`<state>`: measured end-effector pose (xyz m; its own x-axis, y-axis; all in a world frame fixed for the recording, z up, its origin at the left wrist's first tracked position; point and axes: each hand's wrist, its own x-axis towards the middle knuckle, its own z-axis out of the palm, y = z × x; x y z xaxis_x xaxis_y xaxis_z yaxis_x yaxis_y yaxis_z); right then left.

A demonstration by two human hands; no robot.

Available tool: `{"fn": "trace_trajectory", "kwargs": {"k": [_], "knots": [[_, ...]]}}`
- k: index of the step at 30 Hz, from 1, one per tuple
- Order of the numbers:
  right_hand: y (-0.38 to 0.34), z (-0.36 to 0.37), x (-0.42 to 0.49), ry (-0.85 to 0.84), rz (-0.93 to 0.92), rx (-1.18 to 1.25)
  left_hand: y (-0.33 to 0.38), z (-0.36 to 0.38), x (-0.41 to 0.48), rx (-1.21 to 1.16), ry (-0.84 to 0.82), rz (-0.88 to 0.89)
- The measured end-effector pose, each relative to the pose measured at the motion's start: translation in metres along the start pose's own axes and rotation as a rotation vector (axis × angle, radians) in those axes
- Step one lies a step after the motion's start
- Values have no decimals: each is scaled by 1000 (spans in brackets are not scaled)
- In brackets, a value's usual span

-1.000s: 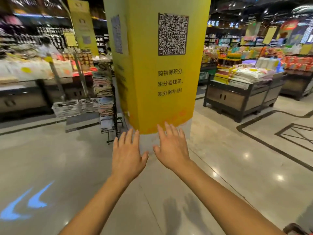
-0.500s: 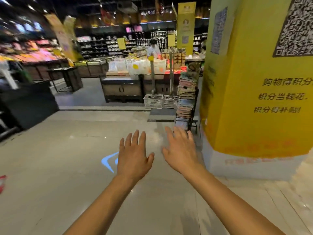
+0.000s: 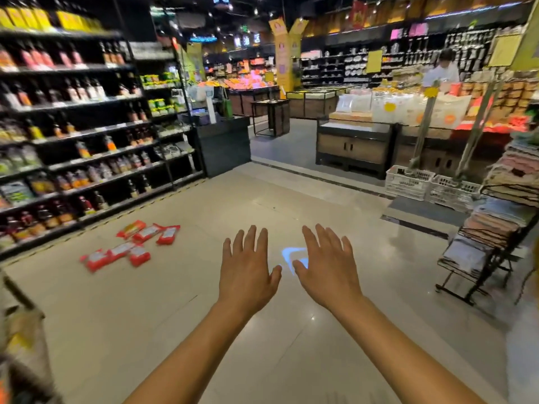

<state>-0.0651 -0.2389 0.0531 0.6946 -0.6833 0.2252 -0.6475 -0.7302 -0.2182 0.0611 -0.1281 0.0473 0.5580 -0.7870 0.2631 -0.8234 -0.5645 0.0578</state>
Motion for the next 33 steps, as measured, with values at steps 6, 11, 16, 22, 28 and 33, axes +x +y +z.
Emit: {"fn": "trace_trajectory", "kwargs": {"k": [6,11,16,22,28,33], "knots": [[-29,39,70,-58,-82,-20,-53,27,46,16,-27,-126],[-50,59,143,-100,-127,-74,-102,53,114,-32,-2,-197],[-76,71,223,-95,-143,-101,-148,71,176,-72,8,-225],[-118,100,292,-112,-221,-95,-195,80,228,-54,14,-266],[-144,136,359,-134,-300,-69,-237,94,277,-32,9,-334],[-165,173,434,-162,-365,-19,-272,114,327,19,-5,-405]]}}
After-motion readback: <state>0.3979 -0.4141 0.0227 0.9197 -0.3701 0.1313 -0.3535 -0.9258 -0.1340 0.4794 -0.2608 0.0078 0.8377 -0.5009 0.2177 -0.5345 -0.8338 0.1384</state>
